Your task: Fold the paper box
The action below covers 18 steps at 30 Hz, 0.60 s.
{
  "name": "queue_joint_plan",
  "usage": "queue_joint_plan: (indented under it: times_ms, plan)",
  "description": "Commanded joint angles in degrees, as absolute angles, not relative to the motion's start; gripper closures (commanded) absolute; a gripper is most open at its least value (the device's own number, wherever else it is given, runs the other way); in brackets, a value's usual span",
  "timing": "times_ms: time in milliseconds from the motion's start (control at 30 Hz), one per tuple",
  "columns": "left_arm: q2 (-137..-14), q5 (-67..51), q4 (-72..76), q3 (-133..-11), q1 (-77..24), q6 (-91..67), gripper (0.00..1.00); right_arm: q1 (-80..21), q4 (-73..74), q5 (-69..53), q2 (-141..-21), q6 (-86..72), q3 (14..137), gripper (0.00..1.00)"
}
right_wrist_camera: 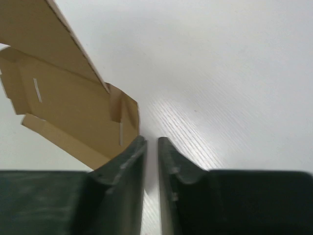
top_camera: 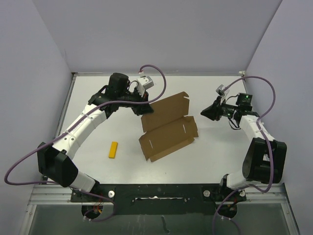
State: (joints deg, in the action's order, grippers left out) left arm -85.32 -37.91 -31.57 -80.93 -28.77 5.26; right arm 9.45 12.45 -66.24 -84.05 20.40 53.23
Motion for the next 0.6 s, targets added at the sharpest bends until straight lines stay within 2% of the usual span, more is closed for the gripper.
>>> queue_joint_plan:
  times_ms: [0, 33, 67, 267, 400, 567]
  plan:
    - [-82.8, -38.5, -30.6, -82.6, -29.0, 6.5, 1.00, 10.1, 8.8, -57.3, -87.3, 13.3, 53.7, 0.90]
    - [-82.7, -38.5, -30.7, -82.8, -29.0, 6.5, 1.00, 10.0, 9.0, -56.6, -89.0, 12.5, 54.2, 0.97]
    - [-82.7, -38.7, -30.7, -82.8, -29.0, 6.5, 1.00, 9.7, 9.5, -56.2, -90.7, 12.2, 54.6, 0.98]
    - [-82.2, -38.8, -30.5, -82.4, -29.0, 6.5, 1.00, 6.4, 8.6, -58.6, -95.2, 12.5, 54.9, 1.00]
    - [-81.9, -38.8, -30.5, -82.2, -29.0, 6.8, 1.00, 4.9, 8.3, -63.0, -96.5, 13.4, 54.5, 0.97]
    - [-82.1, -38.7, -30.5, -82.0, -28.9, 7.4, 1.00, 3.6, 10.6, -69.7, -97.7, 15.8, 55.0, 0.86]
